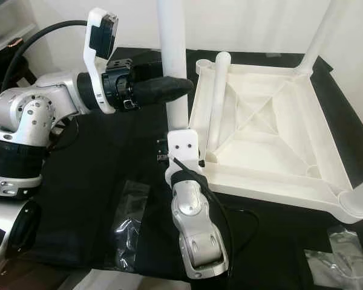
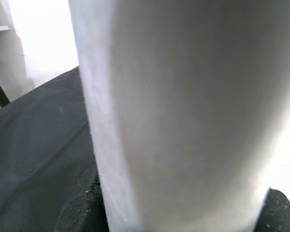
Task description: Building children table
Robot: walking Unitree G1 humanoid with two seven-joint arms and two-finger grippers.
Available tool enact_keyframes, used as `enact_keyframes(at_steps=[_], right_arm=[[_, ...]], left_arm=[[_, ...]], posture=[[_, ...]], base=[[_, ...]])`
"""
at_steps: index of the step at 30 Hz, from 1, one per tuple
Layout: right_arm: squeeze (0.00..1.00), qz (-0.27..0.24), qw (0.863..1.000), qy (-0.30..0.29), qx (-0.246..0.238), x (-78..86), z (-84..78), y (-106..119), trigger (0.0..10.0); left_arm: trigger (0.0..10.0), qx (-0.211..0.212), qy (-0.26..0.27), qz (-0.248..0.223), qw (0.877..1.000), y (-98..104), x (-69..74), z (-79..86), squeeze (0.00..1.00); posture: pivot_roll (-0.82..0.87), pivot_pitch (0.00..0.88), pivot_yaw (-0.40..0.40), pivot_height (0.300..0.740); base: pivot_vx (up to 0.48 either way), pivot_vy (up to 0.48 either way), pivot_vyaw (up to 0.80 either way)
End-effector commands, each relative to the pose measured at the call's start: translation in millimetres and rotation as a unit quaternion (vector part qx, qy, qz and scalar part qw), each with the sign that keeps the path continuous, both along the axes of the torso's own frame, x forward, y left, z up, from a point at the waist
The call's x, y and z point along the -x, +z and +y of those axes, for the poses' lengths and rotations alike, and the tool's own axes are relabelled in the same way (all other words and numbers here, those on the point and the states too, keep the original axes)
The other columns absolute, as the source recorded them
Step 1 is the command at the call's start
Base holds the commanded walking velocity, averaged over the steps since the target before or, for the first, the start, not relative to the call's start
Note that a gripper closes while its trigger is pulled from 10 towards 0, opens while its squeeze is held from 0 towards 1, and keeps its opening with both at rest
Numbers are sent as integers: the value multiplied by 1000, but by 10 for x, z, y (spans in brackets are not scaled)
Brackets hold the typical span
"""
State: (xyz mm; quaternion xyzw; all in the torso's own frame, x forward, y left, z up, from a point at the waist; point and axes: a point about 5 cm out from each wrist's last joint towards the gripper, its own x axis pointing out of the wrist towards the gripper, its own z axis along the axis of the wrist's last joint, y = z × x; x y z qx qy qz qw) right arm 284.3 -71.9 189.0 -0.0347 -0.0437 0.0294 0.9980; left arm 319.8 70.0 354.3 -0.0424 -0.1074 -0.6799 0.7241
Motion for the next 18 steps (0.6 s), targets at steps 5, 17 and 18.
enact_keyframes(at_steps=[5,17,18], right_arm=[[0,112,992,26,-57,158,225,-443,10000],[1000,0,953,250,-172,94,235,264,10000],[1000,-19,941,293,-166,99,201,370,10000]], left_arm=[[0,-25,-23,-46,998,47,81,-26,0],[0,-40,-21,-89,995,4,116,-37,0],[0,-39,-22,-90,995,5,120,-41,0]], posture=[[-28,121,64,740],[-30,113,70,740],[-30,112,69,740]], base=[[0,0,0],[0,0,0],[0,0,0]])
